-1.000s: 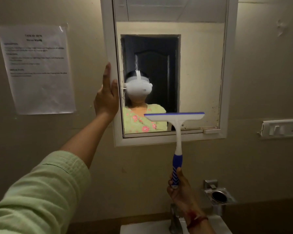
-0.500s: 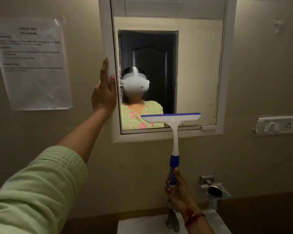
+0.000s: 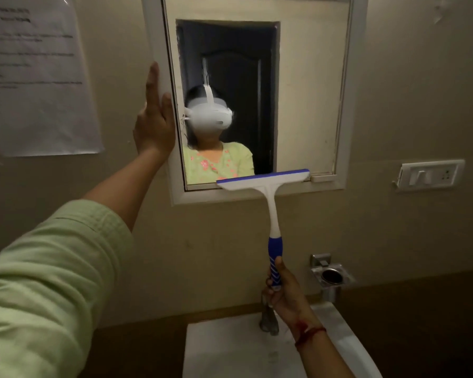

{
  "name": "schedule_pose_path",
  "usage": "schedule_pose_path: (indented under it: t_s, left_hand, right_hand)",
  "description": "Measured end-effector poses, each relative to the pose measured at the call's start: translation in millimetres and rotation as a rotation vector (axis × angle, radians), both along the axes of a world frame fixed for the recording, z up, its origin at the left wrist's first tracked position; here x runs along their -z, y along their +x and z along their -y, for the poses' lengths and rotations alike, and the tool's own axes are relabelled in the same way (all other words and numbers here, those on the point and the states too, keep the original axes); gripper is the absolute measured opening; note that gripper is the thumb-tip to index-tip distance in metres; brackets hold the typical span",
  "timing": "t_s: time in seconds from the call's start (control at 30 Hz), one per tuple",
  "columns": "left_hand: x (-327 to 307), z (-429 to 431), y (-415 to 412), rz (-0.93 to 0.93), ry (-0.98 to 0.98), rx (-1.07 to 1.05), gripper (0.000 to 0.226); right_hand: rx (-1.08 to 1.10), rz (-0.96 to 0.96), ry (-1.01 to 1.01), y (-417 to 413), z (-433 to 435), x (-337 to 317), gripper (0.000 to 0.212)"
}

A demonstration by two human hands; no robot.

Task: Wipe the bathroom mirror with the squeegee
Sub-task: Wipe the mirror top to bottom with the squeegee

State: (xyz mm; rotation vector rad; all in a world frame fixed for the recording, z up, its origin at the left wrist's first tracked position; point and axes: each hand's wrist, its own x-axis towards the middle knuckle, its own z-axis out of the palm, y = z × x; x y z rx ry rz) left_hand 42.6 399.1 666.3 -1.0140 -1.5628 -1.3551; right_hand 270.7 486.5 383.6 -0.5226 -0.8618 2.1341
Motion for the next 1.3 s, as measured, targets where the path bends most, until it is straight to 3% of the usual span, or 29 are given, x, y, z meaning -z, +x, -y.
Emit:
schedule_pose_path:
  t_s: [0.17,0.3,0.4,0.47,0.6,0.73,0.9,1.13,1.3]
  left_hand:
    - [-0.6,1.7,3.0,0.007,-0.007,-0.018,0.049]
    - [-2.1,3.1,5.3,0.020,-0.021,-0.011,0.049]
    - [-3.0,3.8,6.2,0.038,-0.032,-0.011,0.048]
    - [-2.3,3.9,5.7,0.037,-0.029,-0.011,0.048]
    - [-2.1,3.4,3.4,0.016,-0.017,-0.007,0.047]
    - [-2.4,0.7,-0.9,-0.031,-0.013,0.000,0.046]
    - [-2.2,2.3,-1.0,-0.028,0.013,0.018,0.049]
    - [-2.7,4.3,0.3,-0.027,0.006,0.021,0.050]
    - [-2.3,3.2,-1.3,-0.028,0.015,0.024,0.050]
  right_hand:
    - [0.028,0.018,0.012,8.4,11.1,-5.0,0.032]
    - [0.041,-0.106,0.066,16.7,22.7,-27.3,0.071]
    - [0.084,-0.206,0.210,21.5,23.4,-66.0,0.081]
    - [0.146,-0.239,0.353,25.6,20.1,-100.3,0.074]
    - [0.296,-0.237,0.726,37.9,16.3,-184.9,0.035]
    - [0.466,-0.220,0.930,42.3,9.6,-268.6,0.032]
    - [0.586,-0.105,0.973,29.9,-9.7,-329.7,0.018]
    - [0.657,-0.007,0.996,24.5,-32.2,-360.4,0.035]
    - [0.645,0.026,1.028,22.9,-38.1,-377.4,0.029]
